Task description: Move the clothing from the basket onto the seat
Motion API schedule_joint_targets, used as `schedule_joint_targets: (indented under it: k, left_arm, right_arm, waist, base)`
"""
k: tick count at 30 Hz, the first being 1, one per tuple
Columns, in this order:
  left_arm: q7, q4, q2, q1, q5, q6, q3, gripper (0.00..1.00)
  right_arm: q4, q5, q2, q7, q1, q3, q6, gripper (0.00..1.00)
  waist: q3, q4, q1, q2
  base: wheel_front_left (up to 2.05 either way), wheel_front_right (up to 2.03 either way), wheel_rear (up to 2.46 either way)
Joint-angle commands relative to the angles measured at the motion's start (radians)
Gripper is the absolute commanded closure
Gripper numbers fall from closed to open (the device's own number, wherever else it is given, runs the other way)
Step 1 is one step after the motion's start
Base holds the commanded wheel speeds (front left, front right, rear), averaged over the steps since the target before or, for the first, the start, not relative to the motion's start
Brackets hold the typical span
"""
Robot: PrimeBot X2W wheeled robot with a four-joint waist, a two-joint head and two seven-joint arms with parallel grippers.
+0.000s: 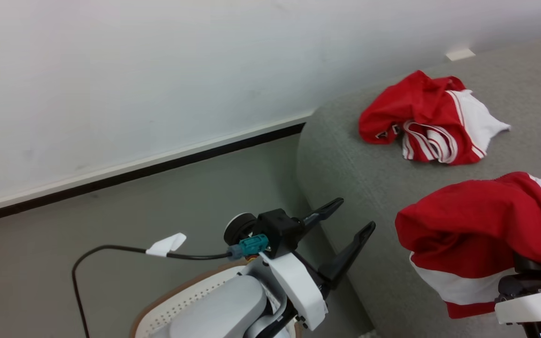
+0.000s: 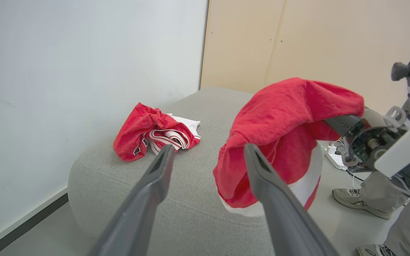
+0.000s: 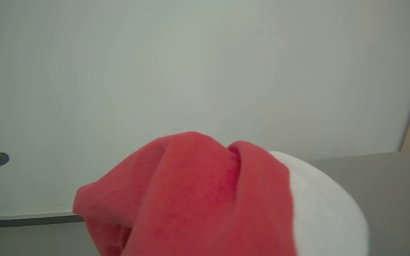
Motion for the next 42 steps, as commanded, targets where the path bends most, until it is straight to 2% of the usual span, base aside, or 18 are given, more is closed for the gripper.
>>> schedule_joint_targets:
  k: [1, 7, 14, 22, 25, 27, 31, 37, 42]
  left_arm:
    - [-0.001, -0.005, 0.009, 0.014, 0.023, 0.002, 0.006, 0.00]
    - [0.000, -0.001, 0.006, 0.022, 0.045, -0.010, 0.017, 0.00]
    - [0.000, 0.002, 0.004, 0.002, 0.073, -0.020, 0.027, 0.00]
    - [0.016, -0.013, 0.049, -0.081, 0.112, -0.026, 0.032, 0.00]
    - [0.042, -0.039, 0.074, -0.127, 0.124, -0.029, 0.037, 0.00]
    - [0.059, -0.056, 0.102, -0.151, 0.131, -0.029, 0.045, 0.00]
    - [0.080, -0.087, 0.151, -0.191, 0.145, -0.022, 0.062, 0.00]
    - [0.114, -0.156, 0.202, -0.226, 0.121, -0.025, 0.093, 0.00]
    - [0.125, -0.194, 0.230, -0.244, 0.123, -0.011, 0.110, 0.00]
  right_arm:
    - [-0.011, -0.002, -0.001, 0.000, 0.011, -0.007, -0.002, 1.00]
    - [-0.021, -0.007, 0.006, 0.000, 0.028, -0.025, -0.002, 1.00]
    - [-0.009, -0.011, 0.005, 0.000, 0.010, -0.049, -0.002, 1.00]
    - [0.058, 0.026, -0.037, 0.000, -0.155, -0.069, -0.002, 1.00]
    - [0.121, 0.003, -0.096, 0.000, -0.228, -0.099, -0.002, 1.00]
    - [0.145, 0.015, -0.115, 0.000, -0.287, -0.118, -0.002, 1.00]
    - [0.226, 0.032, -0.193, 0.000, -0.384, -0.162, -0.002, 1.00]
    - [0.378, 0.134, -0.278, 0.024, -0.516, -0.214, -0.002, 1.00]
    - [0.522, 0.163, -0.326, 0.097, -0.604, -0.202, -0.002, 1.00]
  waist:
    - [0.018, -0.030, -0.0001, 0.0000]
    - [0.040, -0.055, -0.0001, 0.0000]
    - [0.077, -0.045, -0.0001, 0.0000]
    - [0.258, 0.014, -0.0001, 0.0000]
    - [0.359, 0.052, -0.0001, 0.0000]
    - [0.427, 0.072, -0.0001, 0.0000]
    - [0.535, 0.100, -0.0001, 0.0000]
    - [0.645, 0.136, -0.0001, 0.0000]
    - [0.692, 0.161, -0.0001, 0.0000]
  base:
    - [0.00, 0.00, 0.00]
    - [0.00, 0.00, 0.00]
    - [0.00, 0.00, 0.00]
    - [0.00, 0.00, 0.00]
    - [0.00, 0.00, 0.00]
    - [0.00, 0.00, 0.00]
    - [0.00, 0.00, 0.00]
    - [0.00, 0.00, 0.00]
    - [0.00, 0.00, 0.00]
